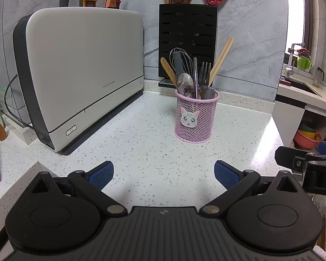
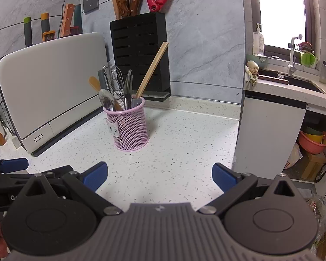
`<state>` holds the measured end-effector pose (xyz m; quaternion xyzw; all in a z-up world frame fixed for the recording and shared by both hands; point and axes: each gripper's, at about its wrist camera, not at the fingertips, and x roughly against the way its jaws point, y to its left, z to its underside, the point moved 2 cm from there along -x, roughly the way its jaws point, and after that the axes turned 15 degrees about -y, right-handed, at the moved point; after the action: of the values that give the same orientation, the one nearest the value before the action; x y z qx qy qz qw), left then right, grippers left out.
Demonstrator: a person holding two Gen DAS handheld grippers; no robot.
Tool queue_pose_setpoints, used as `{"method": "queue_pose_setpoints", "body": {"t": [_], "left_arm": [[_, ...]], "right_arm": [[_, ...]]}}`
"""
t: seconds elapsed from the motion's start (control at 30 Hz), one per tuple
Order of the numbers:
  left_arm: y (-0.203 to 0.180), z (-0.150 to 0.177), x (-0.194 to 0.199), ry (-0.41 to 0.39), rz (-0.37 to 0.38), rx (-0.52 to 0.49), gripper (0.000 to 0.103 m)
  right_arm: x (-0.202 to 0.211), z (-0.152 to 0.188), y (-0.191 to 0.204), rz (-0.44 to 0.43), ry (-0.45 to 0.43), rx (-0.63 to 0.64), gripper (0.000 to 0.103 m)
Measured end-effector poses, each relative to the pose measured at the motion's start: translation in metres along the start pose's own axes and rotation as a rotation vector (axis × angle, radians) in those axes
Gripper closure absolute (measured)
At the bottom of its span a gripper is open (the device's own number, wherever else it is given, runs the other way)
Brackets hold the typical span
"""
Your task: Organize utensils
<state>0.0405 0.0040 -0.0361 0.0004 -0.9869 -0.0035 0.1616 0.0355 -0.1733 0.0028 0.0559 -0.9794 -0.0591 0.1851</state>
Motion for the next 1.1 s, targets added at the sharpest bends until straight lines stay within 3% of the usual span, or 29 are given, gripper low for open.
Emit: {"method": "queue_pose_setpoints", "body": {"t": [1.1], "left_arm": [[0.0016,-0.0022,-0.0015,-0.010,-0.004,0.000,0.000]], "right_arm": [[-0.0062,0.0040,-0.0031,0.016,0.020,0.006,0.003]]}}
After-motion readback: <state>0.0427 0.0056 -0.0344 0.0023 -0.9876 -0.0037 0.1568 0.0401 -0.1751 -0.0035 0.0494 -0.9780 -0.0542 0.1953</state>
